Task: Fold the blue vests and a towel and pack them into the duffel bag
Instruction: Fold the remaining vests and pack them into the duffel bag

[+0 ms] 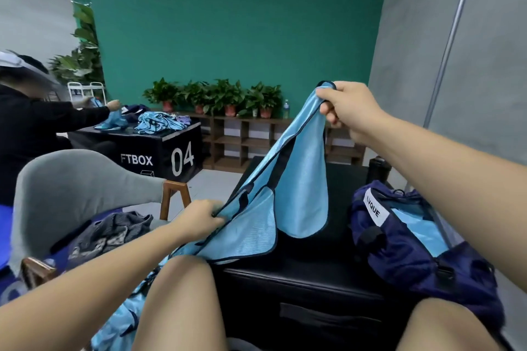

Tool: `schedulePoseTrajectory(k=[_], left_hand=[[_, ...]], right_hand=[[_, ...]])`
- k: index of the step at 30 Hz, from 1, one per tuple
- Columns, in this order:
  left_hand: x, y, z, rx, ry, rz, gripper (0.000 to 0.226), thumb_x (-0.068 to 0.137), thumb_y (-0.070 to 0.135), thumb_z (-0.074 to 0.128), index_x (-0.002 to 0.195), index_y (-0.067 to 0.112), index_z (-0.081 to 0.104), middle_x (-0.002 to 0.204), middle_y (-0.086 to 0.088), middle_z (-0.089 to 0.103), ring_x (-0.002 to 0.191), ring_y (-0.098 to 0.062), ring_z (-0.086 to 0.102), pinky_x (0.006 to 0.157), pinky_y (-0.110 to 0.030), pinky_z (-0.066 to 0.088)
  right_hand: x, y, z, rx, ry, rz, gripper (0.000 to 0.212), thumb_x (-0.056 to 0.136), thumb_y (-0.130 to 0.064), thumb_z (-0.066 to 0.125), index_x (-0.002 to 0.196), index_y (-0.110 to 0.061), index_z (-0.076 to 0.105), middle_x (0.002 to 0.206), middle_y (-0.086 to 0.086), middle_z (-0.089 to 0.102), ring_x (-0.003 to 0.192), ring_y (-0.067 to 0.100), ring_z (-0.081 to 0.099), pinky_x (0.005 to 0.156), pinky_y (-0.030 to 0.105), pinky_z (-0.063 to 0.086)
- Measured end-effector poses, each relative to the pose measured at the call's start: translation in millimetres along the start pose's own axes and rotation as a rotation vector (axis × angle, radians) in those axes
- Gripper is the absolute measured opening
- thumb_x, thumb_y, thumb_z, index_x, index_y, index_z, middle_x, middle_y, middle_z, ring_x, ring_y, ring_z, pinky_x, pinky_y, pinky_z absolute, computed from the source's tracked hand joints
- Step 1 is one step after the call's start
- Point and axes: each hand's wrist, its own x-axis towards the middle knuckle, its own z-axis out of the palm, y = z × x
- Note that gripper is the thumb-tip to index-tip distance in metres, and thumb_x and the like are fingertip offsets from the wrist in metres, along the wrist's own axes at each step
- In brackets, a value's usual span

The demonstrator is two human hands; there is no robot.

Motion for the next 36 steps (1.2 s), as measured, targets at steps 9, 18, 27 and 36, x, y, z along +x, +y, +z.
schedulePoseTrajectory(k=[9,18,27,36], left_hand=[[10.2,-15.6,-52.7,-0.019,0.140,-0.122,0.022,0.098,0.022,0.062,0.077,0.019,0.064,0.068,-0.004,0.066,0.064,-0.023,0.061,0.052,-0.028,0.042],[17.2,33.7,-80.1,-0.219,0.205,-0.126,0.021,0.100,0.027,0.065,0.084,0.016,0.072,0.078,-0.005,0.073,0.059,-0.016,0.063,0.046,-0.020,0.044],[34.7,97.7,-63.1,-0.454,0.231,-0.131,0.012,0.098,0.016,0.062,0.099,0.009,0.072,0.094,-0.007,0.073,0.074,-0.020,0.071,0.055,-0.029,0.060],[32.0,162.3,-54.5,-0.756,0.059,-0.061,0.014,0.099,0.005,0.053,0.087,0.011,0.056,0.079,-0.015,0.069,0.065,-0.023,0.077,0.089,-0.049,0.066]], right_hand=[[6.8,29.1,-48.6,-0.030,0.133,0.103,0.012,0.102,-0.017,0.064,0.093,-0.011,0.071,0.064,0.002,0.061,0.043,0.010,0.045,0.039,0.020,0.032],[-7.4,74.1,-36.4,0.008,0.051,0.270,0.009,0.106,-0.015,0.062,0.098,-0.011,0.061,0.091,0.017,0.075,0.066,0.019,0.073,0.050,0.023,0.056],[-108.4,100.5,59.3,-0.204,-0.387,0.314,0.026,0.099,-0.036,0.071,0.100,-0.010,0.076,0.091,0.007,0.081,0.083,0.021,0.079,0.071,0.036,0.063],[-143.7,124.1,105.7,-0.431,-0.353,0.284,0.047,0.091,-0.061,0.071,0.103,-0.016,0.062,0.093,-0.004,0.066,0.075,0.014,0.060,0.060,0.029,0.049]])
